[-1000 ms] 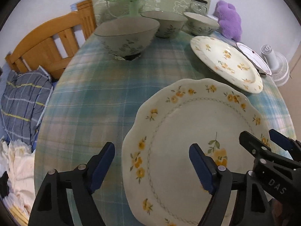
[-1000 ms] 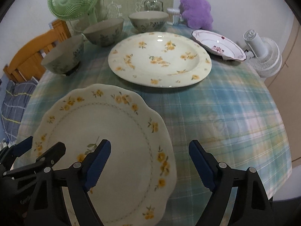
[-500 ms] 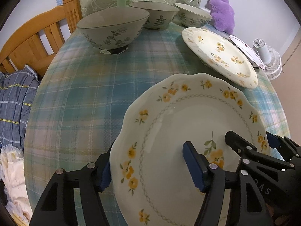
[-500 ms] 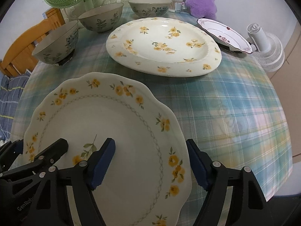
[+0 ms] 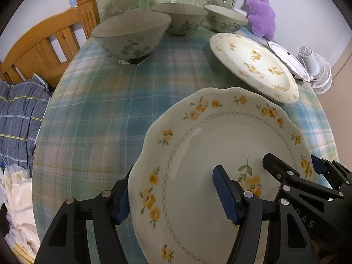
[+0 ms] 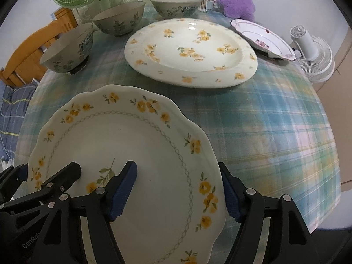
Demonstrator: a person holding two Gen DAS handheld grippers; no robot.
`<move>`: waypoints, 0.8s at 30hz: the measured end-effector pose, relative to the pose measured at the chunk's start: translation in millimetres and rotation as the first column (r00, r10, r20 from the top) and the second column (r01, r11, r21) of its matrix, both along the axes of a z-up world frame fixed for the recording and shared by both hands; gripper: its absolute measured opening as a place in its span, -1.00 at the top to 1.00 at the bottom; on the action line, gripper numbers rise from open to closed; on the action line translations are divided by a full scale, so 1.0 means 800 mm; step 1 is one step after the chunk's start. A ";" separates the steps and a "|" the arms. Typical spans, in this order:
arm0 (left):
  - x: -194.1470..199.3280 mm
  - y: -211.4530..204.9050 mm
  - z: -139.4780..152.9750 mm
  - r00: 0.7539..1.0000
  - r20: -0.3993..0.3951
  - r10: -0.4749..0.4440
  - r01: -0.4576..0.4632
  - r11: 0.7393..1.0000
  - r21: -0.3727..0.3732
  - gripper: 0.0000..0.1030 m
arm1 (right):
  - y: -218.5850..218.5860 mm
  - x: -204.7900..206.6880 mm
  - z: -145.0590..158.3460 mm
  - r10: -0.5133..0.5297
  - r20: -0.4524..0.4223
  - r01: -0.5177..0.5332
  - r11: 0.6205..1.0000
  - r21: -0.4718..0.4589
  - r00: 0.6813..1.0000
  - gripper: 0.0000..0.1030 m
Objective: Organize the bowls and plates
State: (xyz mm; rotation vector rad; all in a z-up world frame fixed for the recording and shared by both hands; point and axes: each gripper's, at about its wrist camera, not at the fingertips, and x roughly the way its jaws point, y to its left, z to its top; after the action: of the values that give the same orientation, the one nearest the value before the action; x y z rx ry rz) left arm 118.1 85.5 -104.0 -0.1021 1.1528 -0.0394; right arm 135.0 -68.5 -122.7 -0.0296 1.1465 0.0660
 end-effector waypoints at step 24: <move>0.004 -0.163 0.028 0.998 0.049 0.039 -0.040 0.999 0.017 -0.31 | -0.149 -0.001 0.038 0.048 0.040 -0.049 0.999 0.004 0.998 -0.46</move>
State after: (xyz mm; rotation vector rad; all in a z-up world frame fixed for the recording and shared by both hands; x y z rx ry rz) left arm 121.2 -44.8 -81.8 -0.1076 1.1017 0.0034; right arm 134.6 -188.0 -92.4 -0.0539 1.1062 0.1110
